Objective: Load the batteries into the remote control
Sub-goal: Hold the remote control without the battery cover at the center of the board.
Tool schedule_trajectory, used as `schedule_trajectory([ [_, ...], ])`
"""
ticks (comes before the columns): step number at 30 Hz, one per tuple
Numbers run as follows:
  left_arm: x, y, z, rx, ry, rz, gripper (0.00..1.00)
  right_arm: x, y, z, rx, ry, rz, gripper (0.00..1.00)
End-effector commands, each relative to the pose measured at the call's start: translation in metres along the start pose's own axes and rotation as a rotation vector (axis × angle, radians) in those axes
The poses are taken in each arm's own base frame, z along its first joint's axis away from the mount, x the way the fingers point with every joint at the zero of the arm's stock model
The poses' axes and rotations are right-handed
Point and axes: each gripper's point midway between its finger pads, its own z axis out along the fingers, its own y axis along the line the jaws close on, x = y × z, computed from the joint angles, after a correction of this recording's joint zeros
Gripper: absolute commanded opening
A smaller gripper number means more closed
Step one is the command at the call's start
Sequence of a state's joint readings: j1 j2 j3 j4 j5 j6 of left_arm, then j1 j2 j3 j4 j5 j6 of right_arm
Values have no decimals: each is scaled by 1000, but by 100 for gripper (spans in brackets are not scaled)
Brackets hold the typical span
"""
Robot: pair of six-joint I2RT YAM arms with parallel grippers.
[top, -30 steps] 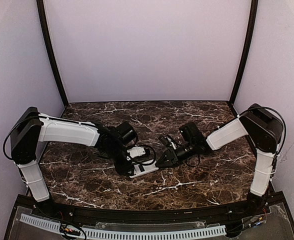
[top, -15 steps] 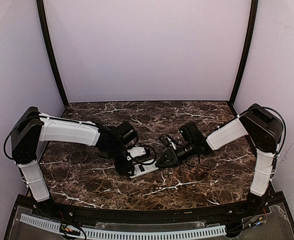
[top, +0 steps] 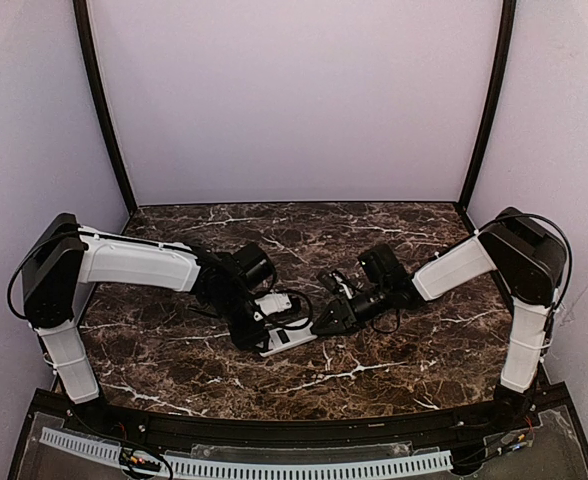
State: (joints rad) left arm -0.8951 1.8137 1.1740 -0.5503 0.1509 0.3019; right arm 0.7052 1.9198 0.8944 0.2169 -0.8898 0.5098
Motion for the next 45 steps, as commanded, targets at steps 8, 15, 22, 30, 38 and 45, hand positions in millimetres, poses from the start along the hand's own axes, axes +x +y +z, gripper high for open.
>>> schedule_trajectory([
  [8,5,-3,-15,-14,7,-6,40,4,3,2,0,5,-14,35],
  [15,7,4,-23,-60,17,-14,40,4,5,1,-4,6,-16,34],
  [22,5,0,-18,-27,14,-23,40,5,7,3,-11,12,-17,33],
  [30,-3,-2,-15,-7,-3,-28,40,4,9,3,-15,12,-29,34],
  [38,-1,-2,-20,-15,-7,-24,41,-39,4,-32,33,-115,-64,40],
  [45,-1,-2,-22,-19,-12,-16,41,-60,-9,-23,65,-118,-65,43],
])
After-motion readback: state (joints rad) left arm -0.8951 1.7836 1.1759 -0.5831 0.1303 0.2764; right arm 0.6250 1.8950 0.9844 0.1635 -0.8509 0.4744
